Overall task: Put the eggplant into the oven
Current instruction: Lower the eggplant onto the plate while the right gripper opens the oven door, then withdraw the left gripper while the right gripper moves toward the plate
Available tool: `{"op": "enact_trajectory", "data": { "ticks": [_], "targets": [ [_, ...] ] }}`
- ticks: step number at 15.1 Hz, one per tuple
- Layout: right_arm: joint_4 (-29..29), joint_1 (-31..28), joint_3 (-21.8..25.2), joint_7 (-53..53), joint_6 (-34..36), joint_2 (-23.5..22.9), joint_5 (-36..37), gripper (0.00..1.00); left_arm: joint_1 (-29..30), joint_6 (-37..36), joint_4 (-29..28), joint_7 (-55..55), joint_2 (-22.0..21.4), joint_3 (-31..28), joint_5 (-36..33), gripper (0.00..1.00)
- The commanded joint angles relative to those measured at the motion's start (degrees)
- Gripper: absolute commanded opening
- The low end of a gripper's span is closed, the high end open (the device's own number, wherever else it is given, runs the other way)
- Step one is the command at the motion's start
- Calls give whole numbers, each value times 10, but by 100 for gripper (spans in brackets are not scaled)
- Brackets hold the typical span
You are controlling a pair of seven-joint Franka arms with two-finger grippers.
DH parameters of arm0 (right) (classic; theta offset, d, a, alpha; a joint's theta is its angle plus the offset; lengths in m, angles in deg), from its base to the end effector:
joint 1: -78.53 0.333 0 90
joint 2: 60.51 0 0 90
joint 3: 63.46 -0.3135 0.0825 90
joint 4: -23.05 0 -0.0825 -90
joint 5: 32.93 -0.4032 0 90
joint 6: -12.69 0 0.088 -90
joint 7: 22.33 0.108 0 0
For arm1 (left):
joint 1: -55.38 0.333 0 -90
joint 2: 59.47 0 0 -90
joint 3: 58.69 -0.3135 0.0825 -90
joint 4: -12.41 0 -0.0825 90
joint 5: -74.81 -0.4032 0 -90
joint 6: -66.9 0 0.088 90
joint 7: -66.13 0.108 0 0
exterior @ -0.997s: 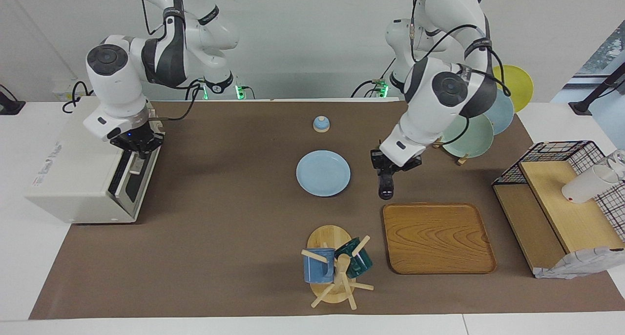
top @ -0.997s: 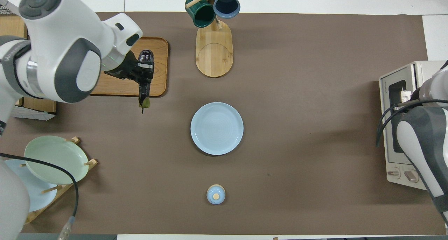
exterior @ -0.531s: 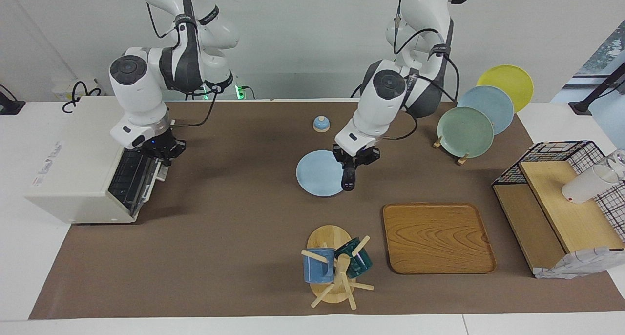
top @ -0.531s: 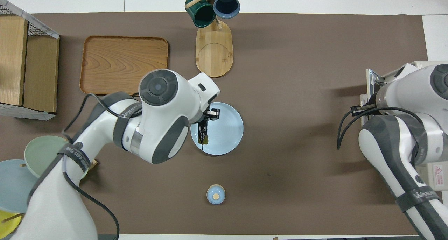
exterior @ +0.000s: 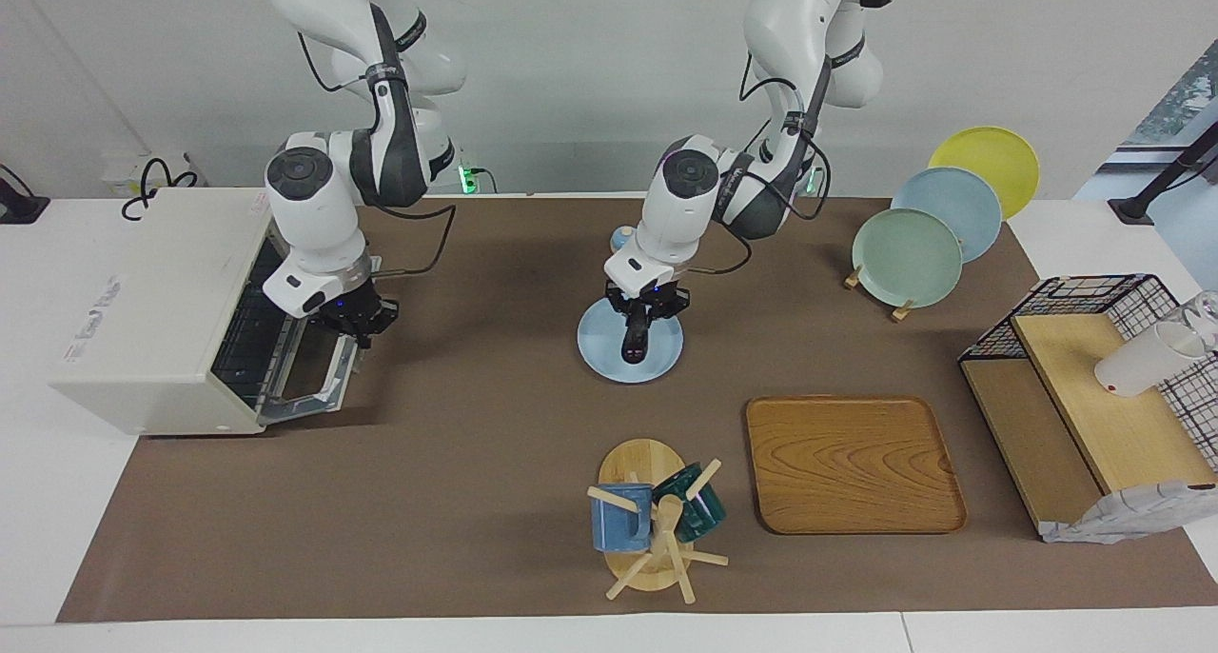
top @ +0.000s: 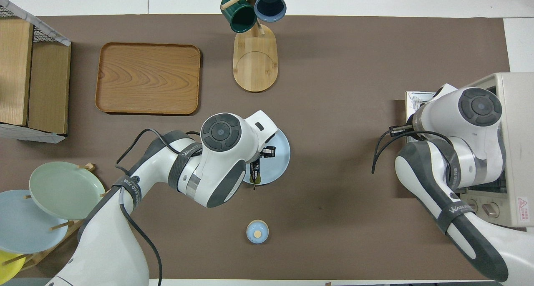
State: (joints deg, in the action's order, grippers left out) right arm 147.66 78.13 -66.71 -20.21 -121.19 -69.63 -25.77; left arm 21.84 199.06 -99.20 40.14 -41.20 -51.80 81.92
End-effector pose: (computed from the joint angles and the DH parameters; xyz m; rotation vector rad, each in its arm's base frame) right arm 0.5673 0.0260 0.3028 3.0569 0.1507 0.0103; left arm 0.4807 -0.4093 0.3068 2.9989 -0.2461 -0.0569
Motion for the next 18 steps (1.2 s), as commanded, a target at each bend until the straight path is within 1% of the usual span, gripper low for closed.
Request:
{"op": "enact_trajectory", "data": {
  "ticks": [1,3,4,6,7,9,10,11,12,13,14,15,16,17,18],
  "targets": [
    [-2,-2,0,4,-12,-10,-21,0,-6,9,-6,4,-8,-8,12,100],
    [-7,0,-4,9,-8,-11,-22,0,-2,2,-4,5,-16,-8,12,100],
    [-14,10,-14,22,-4,-12,-23,0,5,-7,-2,5,-23,-9,12,100],
    [-37,59,-17,51,24,-13,-25,0,27,-33,5,6,-43,-10,12,100],
    [-60,80,-17,74,55,-14,-25,0,46,-55,18,10,-49,-9,12,100],
    [-115,126,-18,153,116,-21,-25,0,86,-115,63,31,-51,-11,12,100],
    [-129,140,-18,189,124,-29,-25,0,112,-146,88,48,-51,-13,11,100],
    [-132,151,-19,211,126,-29,-24,4,143,-174,109,74,-52,-13,9,100],
    [-140,173,-19,223,129,-30,-25,17,173,-201,130,108,-51,-13,7,100],
    [-156,194,-19,236,137,-30,-25,19,201,-226,149,139,-50,-13,6,100],
    [-188,221,-20,255,150,-36,-25,18,222,-243,162,160,-50,-14,5,100],
    [-225,251,-20,274,155,-56,-26,14,244,-254,171,176,-51,-14,4,100],
    [-274,287,-20,301,164,-89,-27,6,259,-265,182,183,-51,-14,2,100],
    [-329,323,-19,354,185,-126,-26,6,272,-279,195,184,-52,-14,-10,100],
    [-377,345,-19,399,196,-157,-17,8,276,-297,208,184,-53,-14,-22,100]
  ]
}}
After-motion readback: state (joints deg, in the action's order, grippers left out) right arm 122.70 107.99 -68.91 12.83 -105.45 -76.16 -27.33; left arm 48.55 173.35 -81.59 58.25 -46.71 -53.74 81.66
